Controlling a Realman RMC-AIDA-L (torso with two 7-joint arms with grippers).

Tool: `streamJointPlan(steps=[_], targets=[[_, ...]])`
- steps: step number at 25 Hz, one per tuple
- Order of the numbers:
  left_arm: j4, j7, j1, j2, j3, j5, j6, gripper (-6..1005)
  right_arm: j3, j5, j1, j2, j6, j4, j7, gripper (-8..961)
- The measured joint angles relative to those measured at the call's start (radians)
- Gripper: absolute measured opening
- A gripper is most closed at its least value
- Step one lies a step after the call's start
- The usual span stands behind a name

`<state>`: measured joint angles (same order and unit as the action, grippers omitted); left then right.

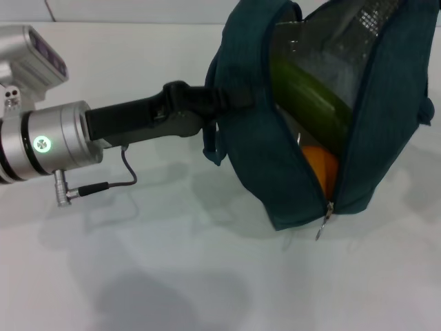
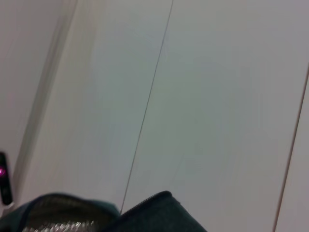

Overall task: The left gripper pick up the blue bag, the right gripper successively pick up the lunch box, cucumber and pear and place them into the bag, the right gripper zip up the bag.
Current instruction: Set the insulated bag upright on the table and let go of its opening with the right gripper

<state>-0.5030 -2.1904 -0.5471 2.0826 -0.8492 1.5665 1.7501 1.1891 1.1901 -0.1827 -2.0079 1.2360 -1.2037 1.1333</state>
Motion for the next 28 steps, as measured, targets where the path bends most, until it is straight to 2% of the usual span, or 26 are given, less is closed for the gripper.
streamJointPlan(steps=[10,17,23,28], targets=[[0.006,-0.005,-0.015,0.004,-0.001,0.003,0.000,71,-0.001,0.031,0.006,0.001,0.030,0.115,-0.002,41],[0.054,0.020,-0.029,0.007,-0.015,0.009,-0.009,73,-0.005,0.061,0.007,0.001,0.029,0.134,-0.002,44],[0.068,0.033,-0.029,0.008,-0.083,0.009,-0.103,74,-0.008,0.068,0.004,0.002,0.029,0.139,-0.002,46],[0.068,0.039,-0.020,0.003,-0.105,0.010,-0.166,76,-0.006,0.107,-0.014,0.001,0.022,0.174,-0.002,49]])
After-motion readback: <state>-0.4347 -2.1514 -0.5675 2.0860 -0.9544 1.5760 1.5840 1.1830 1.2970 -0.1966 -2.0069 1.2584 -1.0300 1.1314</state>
